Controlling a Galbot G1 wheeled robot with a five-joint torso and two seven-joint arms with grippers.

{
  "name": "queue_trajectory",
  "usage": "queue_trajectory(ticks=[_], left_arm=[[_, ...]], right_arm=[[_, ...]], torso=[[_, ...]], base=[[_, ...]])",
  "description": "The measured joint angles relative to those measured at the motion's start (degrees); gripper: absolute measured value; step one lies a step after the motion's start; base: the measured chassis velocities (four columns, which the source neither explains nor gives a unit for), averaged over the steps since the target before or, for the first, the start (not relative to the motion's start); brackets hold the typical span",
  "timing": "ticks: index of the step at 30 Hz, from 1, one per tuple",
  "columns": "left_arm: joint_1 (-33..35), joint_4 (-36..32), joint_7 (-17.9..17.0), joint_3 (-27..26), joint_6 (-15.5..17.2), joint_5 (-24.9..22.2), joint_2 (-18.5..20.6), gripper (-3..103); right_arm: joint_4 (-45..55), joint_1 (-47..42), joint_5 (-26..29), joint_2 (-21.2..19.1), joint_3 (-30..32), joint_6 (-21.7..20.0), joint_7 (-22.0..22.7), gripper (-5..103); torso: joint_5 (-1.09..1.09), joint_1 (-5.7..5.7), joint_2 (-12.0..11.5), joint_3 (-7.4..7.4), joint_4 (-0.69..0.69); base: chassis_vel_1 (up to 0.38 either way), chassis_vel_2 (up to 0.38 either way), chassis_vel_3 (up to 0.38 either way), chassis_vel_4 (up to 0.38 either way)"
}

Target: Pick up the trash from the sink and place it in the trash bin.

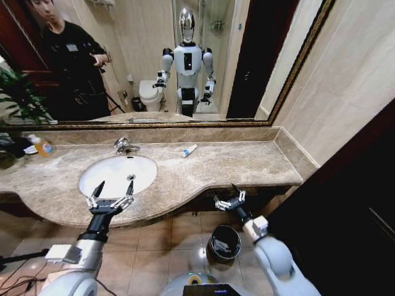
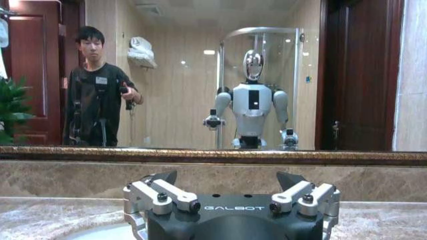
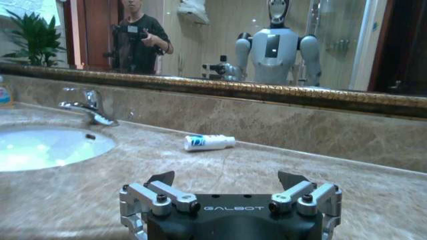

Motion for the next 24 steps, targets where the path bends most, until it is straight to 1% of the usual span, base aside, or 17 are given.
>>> queue_trajectory(ticks=[2, 3, 5, 6, 8, 11, 12, 13, 14, 16, 17, 19, 20, 21, 23, 24], left_arm=[[0.0, 0.0, 0.0, 0.0, 0.0, 0.0, 0.0, 100], [0.0, 0.0, 0.0, 0.0, 0.0, 0.0, 0.0, 100], [0.0, 0.0, 0.0, 0.0, 0.0, 0.0, -0.01, 100], [0.0, 0.0, 0.0, 0.0, 0.0, 0.0, -0.01, 100], [0.0, 0.0, 0.0, 0.0, 0.0, 0.0, 0.0, 100], [0.0, 0.0, 0.0, 0.0, 0.0, 0.0, 0.0, 100], [0.0, 0.0, 0.0, 0.0, 0.0, 0.0, 0.0, 100], [0.0, 0.0, 0.0, 0.0, 0.0, 0.0, 0.0, 100], [0.0, 0.0, 0.0, 0.0, 0.0, 0.0, -0.01, 100], [0.0, 0.0, 0.0, 0.0, 0.0, 0.0, 0.0, 100], [0.0, 0.0, 0.0, 0.0, 0.0, 0.0, 0.0, 100], [0.0, 0.0, 0.0, 0.0, 0.0, 0.0, 0.0, 100], [0.0, 0.0, 0.0, 0.0, 0.0, 0.0, 0.0, 100], [0.0, 0.0, 0.01, 0.0, 0.0, 0.0, 0.0, 100], [0.0, 0.0, 0.0, 0.0, 0.0, 0.0, 0.0, 100], [0.0, 0.0, 0.0, 0.0, 0.0, 0.0, 0.0, 100]], right_arm=[[-3.2, 5.7, 2.23, -1.03, -2.59, -0.93, 0.82, 100], [-3.2, 5.7, 2.23, -1.03, -2.59, -0.93, 0.82, 100], [-7.14, 12.1, 4.28, -1.33, -5.91, -1.58, 1.22, 100], [-7.14, 12.1, 4.28, -1.33, -5.91, -1.58, 1.22, 100], [-10.66, 16.96, 5.98, -1.21, -8.64, -1.99, 1.36, 100], [-17.51, 23.9, 7.46, -0.35, -12.19, -1.69, 1.53, 100], [-17.51, 23.9, 7.46, -0.35, -12.19, -1.69, 1.53, 100], [-19.21, 25.69, 7.75, -0.02, -12.96, -1.48, 1.64, 100], [-21.54, 28.42, 8.04, 0.54, -14.14, -1.28, 2.2, 100], [-25.95, 34.1, 8.17, 2.18, -17.08, -1.17, 5.42, 100], [-25.95, 34.1, 8.17, 2.18, -17.08, -1.17, 5.42, 100], [-31.07, 40.39, 9.11, 4.62, -19.99, -1.52, 8.97, 100], [-31.07, 40.39, 9.11, 4.62, -19.99, -1.52, 8.97, 100], [-34.41, 43.51, 9.63, 6.1, -21.38, -1.9, 10.58, 100], [-38.63, 46.7, 9.86, 7.92, -23.0, -2.27, 12.79, 100], [-38.63, 46.7, 9.86, 7.92, -23.0, -2.27, 12.79, 100]], torso=[[0.0, 0.0, 0.0, 0.0, 0.0], [0.0, 0.0, 0.0, 0.0, 0.0], [-0.01, 0.0, 0.0, 0.0, 0.0], [-0.01, 0.0, 0.0, 0.0, 0.0], [-0.01, 0.0, 0.0, 0.0, 0.01], [-0.01, 0.01, 0.0, 0.01, 0.0], [-0.01, 0.01, 0.0, 0.01, 0.0], [0.0, 0.0, 0.0, 0.01, 0.0], [-0.02, 0.01, 0.0, 0.01, 0.0], [-0.02, 0.01, 0.0, 0.01, -0.01], [-0.02, 0.01, 0.0, 0.01, -0.01], [-0.02, 0.01, 0.0, 0.0, 0.01], [-0.02, 0.01, 0.0, 0.0, 0.01], [-0.04, 0.01, 0.0, 0.0, 0.01], [-0.03, 0.01, -0.01, 0.0, 0.0], [-0.03, 0.01, -0.01, 0.0, 0.0]], base=[[0.0, 0.0, 0.0, 0.0], [0.0, 0.0, 0.0, 0.0], [0.0, 0.0, 0.0, 0.0], [0.0, 0.0, 0.0, 0.0], [0.0, 0.0, 0.0, 0.0], [0.0, 0.0, 0.0, 0.0], [0.0, 0.0, 0.0, 0.0], [0.0, 0.0, 0.0, 0.0], [0.0, 0.0, 0.0, 0.0], [0.0, 0.0, 0.0, 0.0], [0.0, 0.0, 0.0, 0.0], [0.0, 0.0, 0.0, 0.0], [0.0, 0.0, 0.0, 0.0], [0.0, 0.0, 0.0, 0.0], [0.0, 0.0, 0.0, 0.0], [0.0, 0.0, 0.0, 0.0]])
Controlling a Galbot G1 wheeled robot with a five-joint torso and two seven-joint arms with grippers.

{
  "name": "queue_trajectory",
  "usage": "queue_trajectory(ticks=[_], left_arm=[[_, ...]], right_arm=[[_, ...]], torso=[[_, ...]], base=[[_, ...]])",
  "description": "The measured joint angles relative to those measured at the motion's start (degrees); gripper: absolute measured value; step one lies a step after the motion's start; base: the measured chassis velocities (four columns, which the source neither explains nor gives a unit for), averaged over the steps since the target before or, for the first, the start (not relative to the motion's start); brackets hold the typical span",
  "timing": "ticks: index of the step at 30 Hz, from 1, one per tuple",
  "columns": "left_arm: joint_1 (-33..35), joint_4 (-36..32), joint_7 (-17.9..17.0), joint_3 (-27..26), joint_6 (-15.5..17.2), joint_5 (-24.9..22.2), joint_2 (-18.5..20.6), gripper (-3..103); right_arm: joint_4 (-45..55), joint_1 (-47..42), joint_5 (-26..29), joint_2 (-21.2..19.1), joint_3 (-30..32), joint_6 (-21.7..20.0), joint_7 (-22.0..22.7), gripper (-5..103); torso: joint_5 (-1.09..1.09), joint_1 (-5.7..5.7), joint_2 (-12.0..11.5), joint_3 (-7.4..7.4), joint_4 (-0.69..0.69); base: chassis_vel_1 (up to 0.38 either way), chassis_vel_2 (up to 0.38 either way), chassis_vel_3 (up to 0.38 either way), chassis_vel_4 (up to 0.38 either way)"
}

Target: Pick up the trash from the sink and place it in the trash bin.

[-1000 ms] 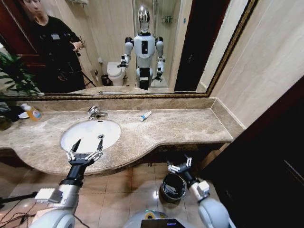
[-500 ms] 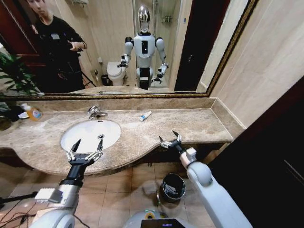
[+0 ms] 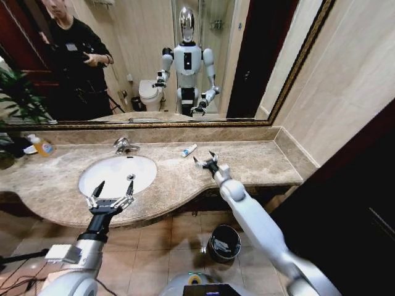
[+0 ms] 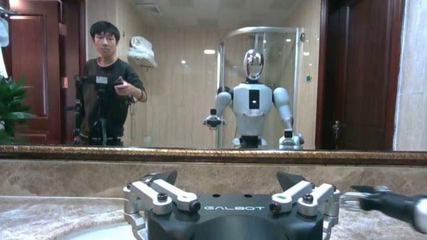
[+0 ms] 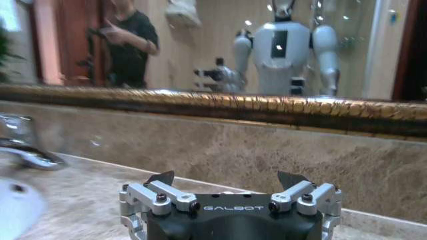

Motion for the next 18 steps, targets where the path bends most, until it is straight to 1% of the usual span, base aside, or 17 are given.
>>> queue_trajectory(ticks=[1, 2, 3, 4, 5, 6, 8, 9, 12, 15, 16, 18], left_arm=[[0.0, 0.0, 0.0, 0.0, 0.0, 0.0, 0.0, 100], [0.0, 0.0, 0.0, 0.0, 0.0, 0.0, 0.0, 100], [0.0, 0.0, 0.0, 0.0, 0.0, 0.0, 0.01, 100], [0.0, 0.0, 0.0, 0.0, 0.0, 0.0, 0.01, 100], [0.0, 0.0, 0.01, 0.0, 0.0, 0.0, 0.0, 100], [0.0, 0.0, 0.0, 0.0, 0.0, 0.0, 0.0, 100], [0.0, 0.0, 0.01, 0.0, 0.0, 0.0, 0.0, 100], [0.0, 0.0, 0.01, 0.0, 0.0, 0.0, 0.0, 100], [0.0, 0.0, 0.0, 0.0, 0.0, 0.0, 0.0, 100], [0.0, 0.0, 0.0, 0.0, 0.0, 0.0, 0.0, 100], [0.0, 0.0, 0.0, 0.0, 0.0, 0.0, 0.0, 100], [0.0, 0.0, 0.0, 0.0, 0.0, 0.0, 0.0, 100]], right_arm=[[-3.76, 2.85, 0.26, 1.93, -1.36, -0.21, 2.64, 100], [-4.77, 3.62, 0.47, 2.53, -1.73, -0.26, 3.56, 100], [-6.47, 5.09, 1.17, 3.78, -2.51, -0.55, 5.42, 100], [-6.47, 5.09, 1.17, 3.78, -2.51, -0.55, 5.42, 100], [-8.5, 7.13, 2.74, 5.48, -3.5, -1.73, 8.12, 100], [-10.04, 8.79, 4.0, 6.92, -4.05, -3.32, 9.87, 100], [-12.9, 10.87, 4.67, 8.87, -4.52, -4.99, 11.48, 100], [-12.9, 10.87, 4.67, 8.87, -4.52, -4.99, 11.48, 100], [-17.59, 13.33, 5.93, 11.36, -4.72, -6.59, 15.59, 100], [-21.16, 15.33, 8.67, 12.94, -6.04, -6.9, 20.27, 100], [-21.16, 15.33, 8.67, 12.94, -6.04, -6.9, 20.27, 100], [-21.84, 15.86, 10.49, 13.68, -7.24, -6.91, 22.25, 100]], torso=[[0.0, 0.0, 0.0, 0.0, 0.0], [0.0, 0.0, 0.0, 0.0, 0.0], [0.0, 0.0, 0.0, 0.0, 0.0], [0.0, 0.0, 0.0, 0.0, 0.0], [0.0, 0.0, 0.0, 0.0, 0.01], [-0.02, 0.0, 0.0, -0.01, 0.0], [-0.01, 0.0, 0.0, -0.01, 0.01], [-0.01, 0.0, 0.0, -0.01, 0.01], [-0.01, 0.0, 0.0, 0.0, 0.0], [0.0, 0.0, 0.0, -0.01, 0.0], [0.0, 0.0, 0.0, -0.01, 0.0], [0.01, 0.0, 0.0, -0.01, 0.0]], base=[[0.0, 0.0, 0.0, 0.0], [0.0, 0.0, 0.0, 0.0], [0.0, 0.0, 0.0, 0.0], [0.0, 0.0, 0.0, 0.0], [0.0, 0.0, 0.0, 0.0], [0.0, 0.0, 0.0, 0.0], [0.0, 0.0, 0.0, 0.0], [0.0, 0.0, 0.0, 0.0], [0.0, 0.0, 0.0, 0.0], [0.0, 0.0, 0.0, 0.0], [0.0, 0.0, 0.0, 0.0], [0.0, 0.0, 0.0, 0.0]])
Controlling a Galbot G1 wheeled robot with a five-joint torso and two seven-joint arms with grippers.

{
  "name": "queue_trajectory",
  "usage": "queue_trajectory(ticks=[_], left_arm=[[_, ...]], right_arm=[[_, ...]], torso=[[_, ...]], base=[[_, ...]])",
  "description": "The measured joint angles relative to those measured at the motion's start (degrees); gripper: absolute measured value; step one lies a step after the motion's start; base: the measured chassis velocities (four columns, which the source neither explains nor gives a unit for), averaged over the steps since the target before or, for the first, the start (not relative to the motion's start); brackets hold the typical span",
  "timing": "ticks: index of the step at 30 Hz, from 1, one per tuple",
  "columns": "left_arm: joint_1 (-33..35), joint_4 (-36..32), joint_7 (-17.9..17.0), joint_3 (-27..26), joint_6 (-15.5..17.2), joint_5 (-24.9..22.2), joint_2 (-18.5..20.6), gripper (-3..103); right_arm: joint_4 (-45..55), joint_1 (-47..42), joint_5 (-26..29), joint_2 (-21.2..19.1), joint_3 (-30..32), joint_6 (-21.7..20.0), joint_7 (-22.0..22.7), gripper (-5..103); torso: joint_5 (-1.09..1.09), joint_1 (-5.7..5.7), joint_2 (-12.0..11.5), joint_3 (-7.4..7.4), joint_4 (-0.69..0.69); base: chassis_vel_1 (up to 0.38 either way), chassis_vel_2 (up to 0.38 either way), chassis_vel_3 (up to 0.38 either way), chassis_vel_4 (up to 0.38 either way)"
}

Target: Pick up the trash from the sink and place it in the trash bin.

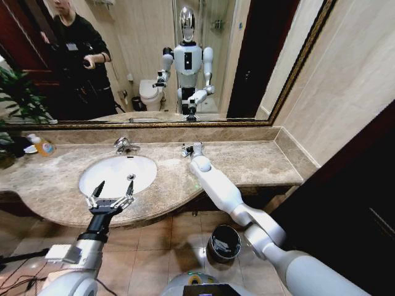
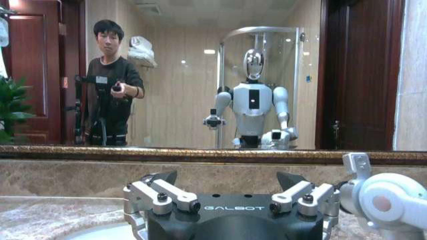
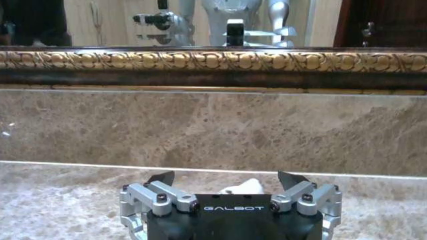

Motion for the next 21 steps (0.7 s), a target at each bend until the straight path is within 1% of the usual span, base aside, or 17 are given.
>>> queue_trajectory(ticks=[1, 4, 7, 12, 15, 16, 17, 21], left_arm=[[0.0, 0.0, 0.0, 0.0, 0.0, 0.0, 0.0, 100], [0.0, 0.0, 0.0, 0.0, 0.0, 0.0, 0.0, 100], [0.0, 0.0, 0.0, 0.0, 0.0, 0.0, 0.0, 100], [0.0, 0.0, 0.0, 0.0, 0.0, 0.0, 0.0, 100], [0.0, 0.0, 0.0, 0.0, 0.0, 0.0, 0.0, 100], [0.0, 0.0, 0.0, 0.0, 0.0, 0.0, 0.0, 100], [0.0, 0.0, 0.0, 0.0, 0.0, 0.0, 0.0, 100], [0.0, 0.0, 0.0, 0.0, 0.0, 0.0, 0.0, 100]], right_arm=[[0.0, 0.0, 0.0, 0.0, 0.0, 0.0, 0.0, 100], [0.11, -0.58, 2.16, 0.61, -1.19, -0.1, 2.07, 100], [1.11, -1.54, 3.64, 0.58, -1.73, -0.58, 2.62, 100], [1.79, -2.38, 4.16, 0.56, -1.87, -0.72, 2.82, 100], [2.7, -2.8, 5.01, 0.51, -1.92, -1.51, 3.36, 100], [3.02, -2.99, 5.24, 0.44, -1.99, -1.78, 3.42, 103], [3.02, -2.99, 5.24, 0.44, -1.99, -1.78, 3.42, 103], [3.83, -3.82, 5.45, 0.35, -2.22, -1.98, 3.44, 88]], torso=[[0.0, 0.0, 0.0, 0.0, 0.0], [0.0, -0.01, 0.0, 0.0, 0.0], [0.01, -0.01, 0.01, 0.0, 0.0], [0.01, -0.01, 0.01, 0.0, 0.0], [0.01, -0.01, 0.01, 0.0, 0.0], [0.01, -0.01, 0.01, 0.0, 0.0], [0.01, -0.01, 0.01, 0.0, 0.0], [0.01, -0.01, 0.01, 0.0, 0.0]], base=[[0.0, 0.0, 0.0, 0.0], [0.0, 0.0, 0.0, 0.0], [0.0, 0.0, 0.0, 0.0], [0.0, 0.0, 0.0, 0.0], [0.0, 0.0, 0.0, 0.0], [0.0, 0.0, 0.0, 0.0], [0.0, 0.0, 0.0, 0.0], [0.0, 0.0, 0.0, 0.0]])
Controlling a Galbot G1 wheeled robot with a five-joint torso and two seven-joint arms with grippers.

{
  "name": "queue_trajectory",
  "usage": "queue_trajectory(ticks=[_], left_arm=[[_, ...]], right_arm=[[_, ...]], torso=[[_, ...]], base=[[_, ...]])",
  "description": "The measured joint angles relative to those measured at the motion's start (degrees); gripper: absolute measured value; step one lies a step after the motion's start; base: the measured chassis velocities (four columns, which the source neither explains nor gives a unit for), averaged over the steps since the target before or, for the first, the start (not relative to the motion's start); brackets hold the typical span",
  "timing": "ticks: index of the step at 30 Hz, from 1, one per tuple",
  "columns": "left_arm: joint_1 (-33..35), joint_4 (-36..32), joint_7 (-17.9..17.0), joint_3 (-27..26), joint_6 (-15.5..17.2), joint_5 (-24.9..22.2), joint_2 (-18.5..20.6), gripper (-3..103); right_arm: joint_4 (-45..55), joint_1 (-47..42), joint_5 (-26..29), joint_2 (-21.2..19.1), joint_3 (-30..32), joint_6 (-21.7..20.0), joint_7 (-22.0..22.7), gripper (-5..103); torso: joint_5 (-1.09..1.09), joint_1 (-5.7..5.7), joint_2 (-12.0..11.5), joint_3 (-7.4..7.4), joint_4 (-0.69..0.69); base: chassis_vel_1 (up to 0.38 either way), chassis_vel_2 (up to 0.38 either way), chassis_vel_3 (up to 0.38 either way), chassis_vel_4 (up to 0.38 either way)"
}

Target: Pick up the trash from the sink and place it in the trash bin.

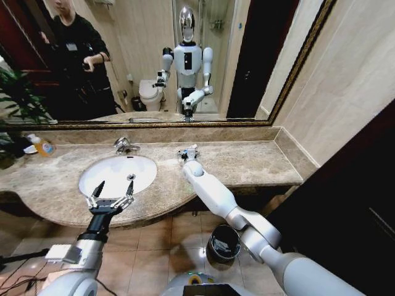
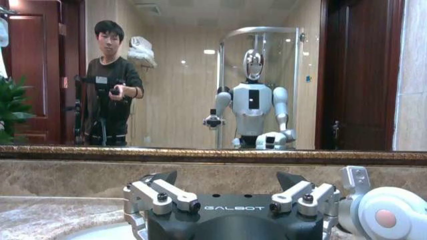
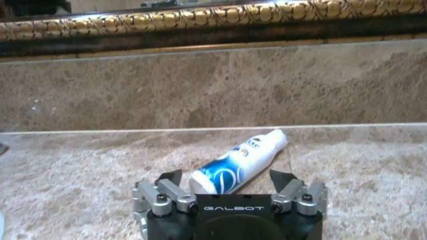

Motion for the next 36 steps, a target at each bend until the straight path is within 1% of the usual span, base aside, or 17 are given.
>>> queue_trajectory(ticks=[1, 3, 4, 5, 6, 7, 8, 11, 12, 13, 15, 31, 34, 35, 36], left_arm=[[0.0, 0.0, 0.0, 0.0, 0.0, 0.0, 0.0, 100], [0.0, 0.0, 0.0, 0.0, 0.0, 0.0, 0.0, 100], [0.0, 0.0, 0.0, 0.0, 0.0, 0.0, 0.0, 100], [0.0, 0.0, 0.0, 0.0, 0.0, 0.0, 0.0, 100], [0.0, 0.0, 0.0, 0.0, 0.0, 0.0, 0.0, 100], [0.0, 0.0, 0.0, 0.0, 0.0, 0.0, 0.0, 100], [0.0, 0.0, 0.0, 0.0, 0.0, 0.0, 0.0, 100], [0.0, 0.0, 0.0, 0.0, 0.0, 0.0, 0.0, 100], [0.0, 0.0, 0.0, 0.0, 0.0, 0.0, 0.0, 100], [0.0, 0.0, 0.0, 0.0, 0.0, 0.0, 0.0, 100], [0.0, 0.0, 0.0, 0.0, 0.0, 0.0, 0.0, 100], [0.0, 0.0, 0.0, 0.0, 0.0, 0.0, 0.0, 100], [0.0, 0.0, 0.0, 0.0, 0.0, 0.0, 0.0, 100], [0.0, 0.0, 0.0, 0.0, 0.0, 0.0, 0.0, 100], [0.0, 0.0, 0.0, 0.0, 0.0, 0.0, 0.0, 100]], right_arm=[[0.0, 0.0, 0.0, 0.0, 0.0, 0.0, 0.0, 88], [-0.01, -0.27, 0.0, 0.17, -0.04, 0.01, -0.08, 81], [-0.01, -0.27, 0.0, 0.17, -0.04, 0.01, -0.08, 81], [-0.18, -0.28, -0.05, 0.3, -0.01, 0.06, -0.14, 77], [-0.41, -0.28, -0.11, 0.34, 0.07, 0.14, -0.17, 77], [-0.76, -0.24, -0.21, 0.34, 0.17, 0.27, -0.19, 73], [-0.76, -0.24, -0.21, 0.34, 0.17, 0.27, -0.19, 73], [-1.41, 0.02, -0.82, 0.34, 0.33, 0.85, -0.25, 61], [-1.41, 0.02, -0.82, 0.34, 0.33, 0.85, -0.25, 61], [-1.67, 0.12, -1.23, 0.35, 0.39, 1.19, -0.31, 57], [-1.87, 0.13, -1.45, 0.36, 0.47, 1.44, -0.32, 53], [-5.17, 0.32, -4.02, 0.4, 1.94, 3.72, -1.18, 52], [-5.24, 0.23, -4.69, 0.18, 2.12, 4.79, -0.94, 41], [-5.24, 0.23, -4.69, 0.18, 2.12, 4.79, -0.94, 41], [-5.07, 0.07, -4.75, 0.0, 2.14, 4.86, -0.88, 36]], torso=[[0.0, 0.0, 0.0, 0.0, 0.0], [0.0, 0.0, 0.0, 0.0, 0.0], [0.0, 0.0, 0.0, 0.0, 0.0], [0.0, 0.0, 0.0, 0.0, 0.0], [0.0, 0.0, 0.0, 0.0, 0.01], [0.0, 0.0, 0.0, 0.0, 0.0], [0.0, 0.0, 0.0, 0.0, 0.0], [0.0, 0.0, 0.0, 0.0, 0.0], [0.0, 0.0, 0.0, 0.0, 0.0], [0.0, 0.0, 0.0, 0.0, 0.0], [0.0, 0.0, 0.0, 0.0, 0.0], [0.0, 0.0, 0.0, 0.0, 0.0], [0.0, 0.0, 0.0, 0.0, 0.0], [0.0, 0.0, 0.0, 0.0, 0.0], [0.0, 0.0, 0.0, 0.0, 0.0]], base=[[0.0, 0.0, 0.0, 0.0], [0.0, 0.0, 0.0, 0.0], [0.0, 0.0, 0.0, 0.0], [0.0, 0.0, 0.0, 0.0], [0.0, 0.0, 0.0, 0.0], [0.0, 0.0, 0.0, 0.0], [0.0, 0.0, 0.0, 0.0], [0.0, 0.0, 0.0, 0.0], [0.0, 0.0, 0.0, 0.0], [0.0, 0.0, 0.0, 0.0], [0.0, 0.0, 0.0, 0.0], [0.0, 0.0, 0.0, 0.0], [0.0, 0.0, 0.0, 0.0], [0.0, 0.0, 0.0, 0.0], [0.0, 0.0, 0.0, 0.0]])
